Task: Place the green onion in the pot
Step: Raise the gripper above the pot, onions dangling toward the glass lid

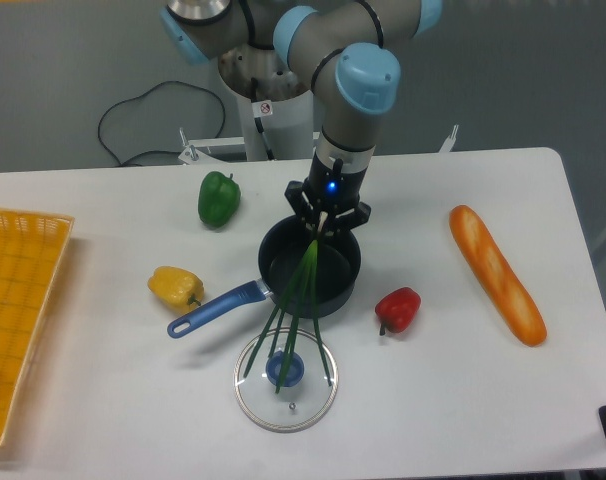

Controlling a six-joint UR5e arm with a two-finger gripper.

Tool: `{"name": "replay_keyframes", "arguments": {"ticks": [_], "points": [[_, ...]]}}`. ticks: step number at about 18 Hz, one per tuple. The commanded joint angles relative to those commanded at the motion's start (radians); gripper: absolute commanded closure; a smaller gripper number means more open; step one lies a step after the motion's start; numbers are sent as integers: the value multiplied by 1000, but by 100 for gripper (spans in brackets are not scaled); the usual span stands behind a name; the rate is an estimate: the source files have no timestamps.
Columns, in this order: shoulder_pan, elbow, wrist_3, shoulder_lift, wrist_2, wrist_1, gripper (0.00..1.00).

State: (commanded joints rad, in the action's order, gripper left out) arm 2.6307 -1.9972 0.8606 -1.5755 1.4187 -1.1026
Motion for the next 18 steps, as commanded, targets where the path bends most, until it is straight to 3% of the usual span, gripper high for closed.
{"name": "replay_keyframes", "arguments": {"ticks": [4,9,12,18], "points": [[0,5,34,55,62,-109,84],[-5,9,32,54,66,-117,84],[-5,11,35,32,36,-103,84],[-11,6,57,-38,-93,36,84]]}}
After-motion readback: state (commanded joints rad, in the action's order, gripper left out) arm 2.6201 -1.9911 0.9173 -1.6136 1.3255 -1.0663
